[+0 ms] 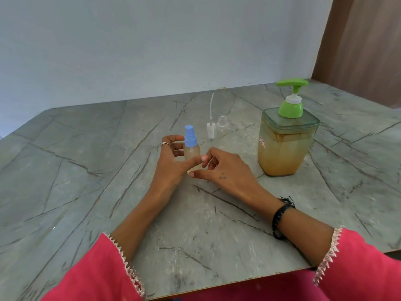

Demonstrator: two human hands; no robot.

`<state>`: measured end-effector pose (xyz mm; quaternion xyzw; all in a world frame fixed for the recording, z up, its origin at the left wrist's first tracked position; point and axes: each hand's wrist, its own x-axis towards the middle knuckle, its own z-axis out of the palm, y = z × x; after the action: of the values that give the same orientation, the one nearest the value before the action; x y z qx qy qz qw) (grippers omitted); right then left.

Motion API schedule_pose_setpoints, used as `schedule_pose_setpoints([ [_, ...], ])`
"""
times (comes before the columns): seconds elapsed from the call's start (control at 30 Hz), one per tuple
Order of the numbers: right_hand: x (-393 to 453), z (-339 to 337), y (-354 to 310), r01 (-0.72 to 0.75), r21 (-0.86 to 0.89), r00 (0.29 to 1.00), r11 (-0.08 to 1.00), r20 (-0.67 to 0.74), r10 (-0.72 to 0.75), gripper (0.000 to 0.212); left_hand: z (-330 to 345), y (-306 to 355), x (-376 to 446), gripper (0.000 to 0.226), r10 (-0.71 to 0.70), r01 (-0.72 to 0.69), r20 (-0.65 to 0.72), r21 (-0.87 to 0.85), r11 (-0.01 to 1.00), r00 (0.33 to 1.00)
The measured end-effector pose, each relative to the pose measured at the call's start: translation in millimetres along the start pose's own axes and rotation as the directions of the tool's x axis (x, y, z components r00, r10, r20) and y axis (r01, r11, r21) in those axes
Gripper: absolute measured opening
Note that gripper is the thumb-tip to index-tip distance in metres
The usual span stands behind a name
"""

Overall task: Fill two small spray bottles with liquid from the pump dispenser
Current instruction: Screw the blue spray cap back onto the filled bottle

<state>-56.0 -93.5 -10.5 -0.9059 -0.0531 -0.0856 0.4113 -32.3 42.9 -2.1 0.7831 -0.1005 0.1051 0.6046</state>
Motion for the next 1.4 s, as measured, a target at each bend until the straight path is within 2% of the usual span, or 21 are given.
schedule_pose_setpoints([
  [0.17,4.5,1.4,0.8,0.027,-0.025,1.000,0.999,-0.007,-0.027,0.026,-12.8,1.9,9.6,0.059,-0.032,0.032,0.071,0.000,0.999,0.997],
  [0.37,12.8,2.7,3.7,0.055,-0.047,0.998,0.997,-0.022,-0.056,0.024,-17.2,-2.8,13.4,0.055,-0.014,0.006,0.076,0.115,0.993,0.997],
  [0.5,17.5,4.3,2.1,0.087,-0.090,0.996,0.992,-0.020,-0.089,0.021,-18.6,-7.7,15.1,0.052,-0.020,0.017,0.022,0.108,0.994,1.000],
  [0.63,21.1,6.1,2.5,0.132,-0.098,0.991,0.986,-0.019,-0.134,0.019,-21.7,-13.3,16.3,0.036,-0.021,0.028,-0.052,0.132,0.991,0.998],
  [0.8,21.1,6.7,6.5,0.205,-0.122,0.979,0.971,0.039,-0.202,0.027,-21.3,-17.5,14.8,0.026,-0.031,0.039,-0.071,0.122,0.992,0.997],
  [0.93,22.4,10.3,7.9,0.268,-0.141,0.963,0.953,0.049,-0.264,0.022,-20.4,-16.2,12.6,0.019,-0.013,0.026,-0.097,0.139,0.990,0.995],
  [1.4,24.5,15.6,7.4,0.359,-0.405,0.933,0.841,0.139,-0.331,0.042,-20.9,-14.6,8.1,0.008,0.020,0.006,-0.124,0.204,0.979,0.992],
])
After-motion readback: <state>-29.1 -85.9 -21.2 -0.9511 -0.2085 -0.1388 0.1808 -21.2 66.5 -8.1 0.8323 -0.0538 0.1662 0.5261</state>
